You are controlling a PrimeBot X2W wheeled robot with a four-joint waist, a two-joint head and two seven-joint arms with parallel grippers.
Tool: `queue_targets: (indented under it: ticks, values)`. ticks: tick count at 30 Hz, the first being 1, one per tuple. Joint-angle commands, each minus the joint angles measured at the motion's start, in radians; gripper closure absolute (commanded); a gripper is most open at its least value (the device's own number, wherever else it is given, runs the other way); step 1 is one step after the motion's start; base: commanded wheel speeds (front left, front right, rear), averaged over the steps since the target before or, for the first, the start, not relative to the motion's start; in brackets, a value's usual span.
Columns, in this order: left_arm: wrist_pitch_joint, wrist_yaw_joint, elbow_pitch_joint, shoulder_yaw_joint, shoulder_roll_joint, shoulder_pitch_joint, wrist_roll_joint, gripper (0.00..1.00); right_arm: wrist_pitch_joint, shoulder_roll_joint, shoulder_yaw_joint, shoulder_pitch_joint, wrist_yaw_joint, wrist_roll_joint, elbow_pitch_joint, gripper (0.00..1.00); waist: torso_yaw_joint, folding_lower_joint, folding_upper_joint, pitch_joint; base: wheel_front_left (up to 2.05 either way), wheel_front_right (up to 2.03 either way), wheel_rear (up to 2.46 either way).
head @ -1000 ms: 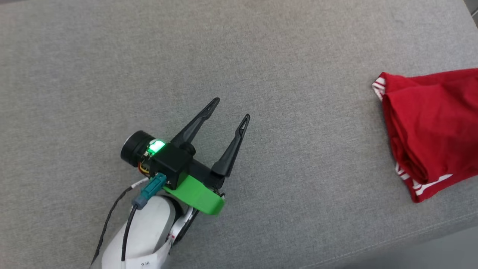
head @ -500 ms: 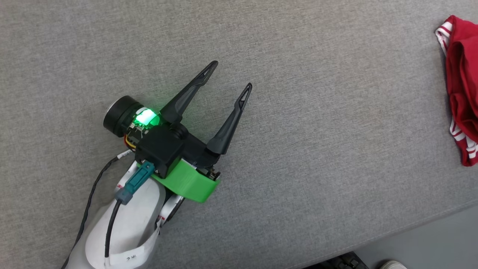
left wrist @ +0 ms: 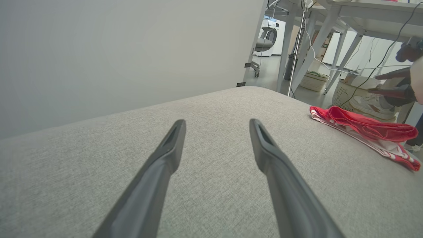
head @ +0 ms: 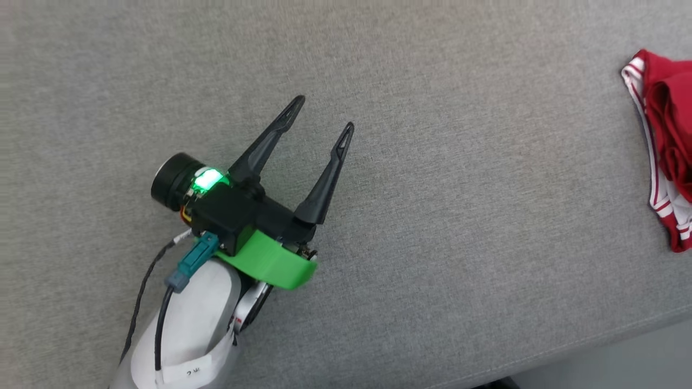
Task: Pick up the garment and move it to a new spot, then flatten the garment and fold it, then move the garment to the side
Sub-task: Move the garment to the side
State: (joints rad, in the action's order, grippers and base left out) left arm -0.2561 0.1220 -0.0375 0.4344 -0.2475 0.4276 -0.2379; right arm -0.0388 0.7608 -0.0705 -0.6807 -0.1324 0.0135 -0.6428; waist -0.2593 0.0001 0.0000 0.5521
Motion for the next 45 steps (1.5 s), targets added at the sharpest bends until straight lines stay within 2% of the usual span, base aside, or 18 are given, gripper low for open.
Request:
queue_targets:
  ticks: [1, 5, 9, 13, 17, 24, 28, 37, 45]
  values:
    - [-0.006, -0.003, 0.012, -0.015, 0.006, -0.028, -0.009, 0.0, -0.013, -0.006, -0.005, 0.008, 0.002, 0.008, 0.017, 0.0, 0.036, -0.0001, 0.0, -0.093, 0.0, 0.0, 0.0]
    - [-0.006, -0.004, 0.047, -0.073, 0.024, -0.093, -0.024, 0.0, -0.03, -0.032, -0.024, 0.032, 0.002, 0.039, 0.083, 0.0, 0.059, -0.0001, 0.0, -0.193, 0.0, 0.0, 0.0]
    - [-0.006, -0.007, 0.075, -0.148, 0.042, -0.164, -0.039, 0.0, -0.057, -0.089, -0.025, 0.076, 0.002, 0.09, 0.18, 0.0, 0.083, -0.0001, 0.0, -0.285, 0.0, 0.0, 0.0]
    - [-0.006, -0.007, 0.095, -0.215, 0.058, -0.225, -0.041, 0.0, -0.069, -0.161, -0.015, 0.151, 0.002, 0.159, 0.284, 0.0, 0.113, -0.0001, 0.0, -0.358, 0.0, 0.0, 0.0]
    - [-0.006, -0.004, 0.11, -0.254, 0.076, -0.274, -0.036, 0.0, -0.075, -0.257, 0.04, 0.241, 0.002, 0.205, 0.387, 0.0, 0.147, -0.0001, 0.0, -0.412, 0.0, 0.0, 0.0]
    - [-0.006, -0.001, 0.121, -0.327, 0.116, -0.351, -0.021, 0.0, -0.119, -0.392, 0.101, 0.423, 0.002, 0.238, 0.534, 0.0, 0.204, -0.0001, 0.0, -0.469, 0.0, 0.0, 0.0]
    - [-0.006, 0.003, 0.117, -0.36, 0.136, -0.388, -0.022, 0.0, -0.156, -0.463, 0.098, 0.5, 0.002, 0.25, 0.568, 0.0, 0.226, -0.0001, 0.0, -0.485, 0.0, 0.0, 0.0]
    - [-0.006, 0.007, 0.122, -0.383, 0.16, -0.417, 0.011, 0.0, -0.212, -0.606, 0.083, 0.595, 0.002, 0.257, 0.556, 0.0, 0.261, -0.0001, 0.0, -0.492, 0.0, 0.0, 0.0]
    - [-0.006, 0.008, 0.124, -0.38, 0.169, -0.421, 0.033, 0.0, -0.222, -0.641, 0.081, 0.633, 0.002, 0.203, 0.552, 0.0, 0.27, -0.0001, 0.0, -0.491, 0.0, 0.0, 0.0]
